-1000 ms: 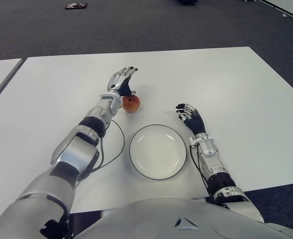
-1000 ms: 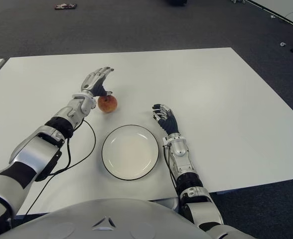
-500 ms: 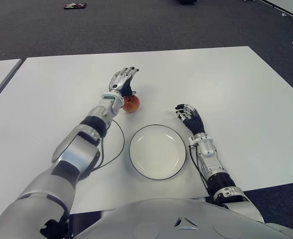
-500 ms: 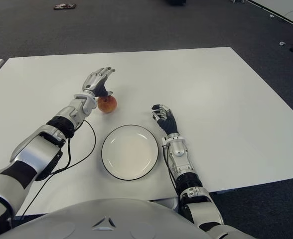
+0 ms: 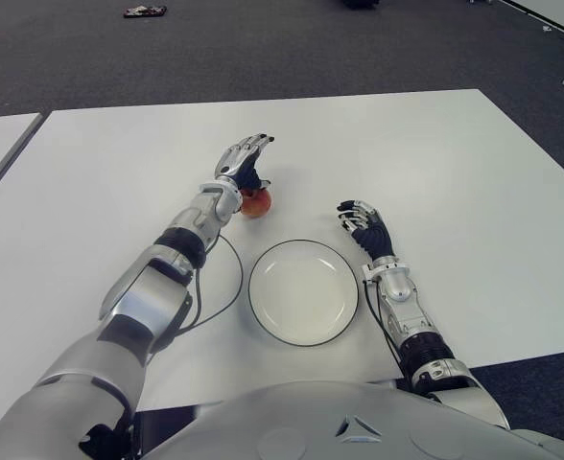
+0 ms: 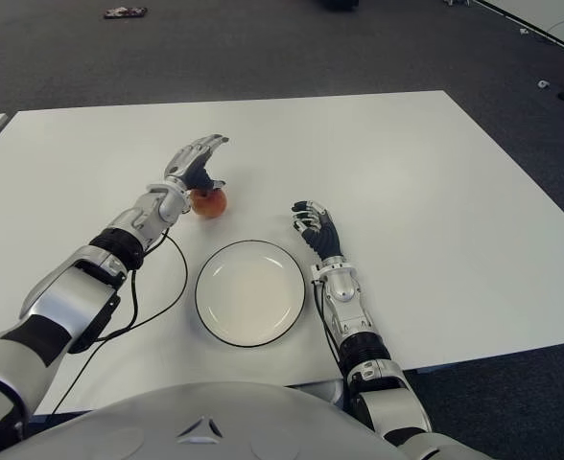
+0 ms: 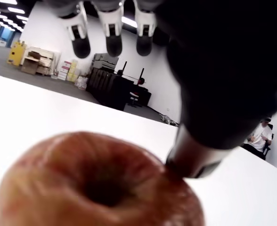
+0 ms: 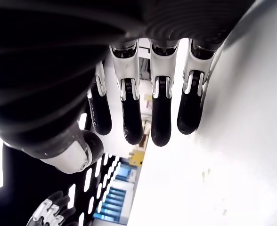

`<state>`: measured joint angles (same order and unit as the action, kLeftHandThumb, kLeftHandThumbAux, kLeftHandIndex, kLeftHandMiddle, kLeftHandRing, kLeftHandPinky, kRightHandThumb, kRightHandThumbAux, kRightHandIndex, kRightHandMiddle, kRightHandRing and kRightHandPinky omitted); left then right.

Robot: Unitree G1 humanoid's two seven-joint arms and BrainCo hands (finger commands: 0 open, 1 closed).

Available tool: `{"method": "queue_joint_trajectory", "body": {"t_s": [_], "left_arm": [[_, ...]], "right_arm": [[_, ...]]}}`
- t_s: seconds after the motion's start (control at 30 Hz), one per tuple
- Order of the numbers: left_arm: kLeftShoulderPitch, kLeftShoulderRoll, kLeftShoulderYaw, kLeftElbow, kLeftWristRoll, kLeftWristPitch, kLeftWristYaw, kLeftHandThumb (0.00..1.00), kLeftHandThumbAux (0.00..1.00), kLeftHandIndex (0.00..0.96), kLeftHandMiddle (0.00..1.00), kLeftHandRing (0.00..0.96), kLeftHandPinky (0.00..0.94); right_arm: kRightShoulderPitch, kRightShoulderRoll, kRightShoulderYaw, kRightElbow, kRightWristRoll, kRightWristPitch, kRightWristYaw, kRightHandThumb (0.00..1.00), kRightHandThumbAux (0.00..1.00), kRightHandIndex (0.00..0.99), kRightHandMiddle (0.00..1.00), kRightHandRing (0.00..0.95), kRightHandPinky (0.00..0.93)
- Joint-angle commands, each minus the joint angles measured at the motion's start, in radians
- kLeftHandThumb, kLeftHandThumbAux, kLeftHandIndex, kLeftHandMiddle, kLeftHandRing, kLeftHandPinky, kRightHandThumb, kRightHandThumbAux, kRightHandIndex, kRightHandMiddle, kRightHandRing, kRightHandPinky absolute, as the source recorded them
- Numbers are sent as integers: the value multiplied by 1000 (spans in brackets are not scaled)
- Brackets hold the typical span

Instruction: Put the apples into the plate.

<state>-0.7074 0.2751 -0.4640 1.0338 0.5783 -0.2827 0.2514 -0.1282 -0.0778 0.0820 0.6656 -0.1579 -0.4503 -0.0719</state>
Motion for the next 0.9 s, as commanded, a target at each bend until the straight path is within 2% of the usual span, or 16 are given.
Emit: {"method": "queue_joint_trajectory", "body": {"t_s": [0.03,0.53,0.9], "left_arm": [[57,-5,35,-14,-48,-14,-65,78,196,0,0,0,0],[92,-24,143,-86,-178,-18,-153,46,253,0,0,0,0],[143,-47,256,-194,-316,-40,-232,2,277,0,0,0,0]], "right_arm": [[68,3,14,56,-17,53,2,623,671,292,337,334,351],[72,0,28,49,-38,48,-32,642,673,296,337,331,343],[77,-4,33,36,-36,73,-23,627,653,287,324,320,342]]}}
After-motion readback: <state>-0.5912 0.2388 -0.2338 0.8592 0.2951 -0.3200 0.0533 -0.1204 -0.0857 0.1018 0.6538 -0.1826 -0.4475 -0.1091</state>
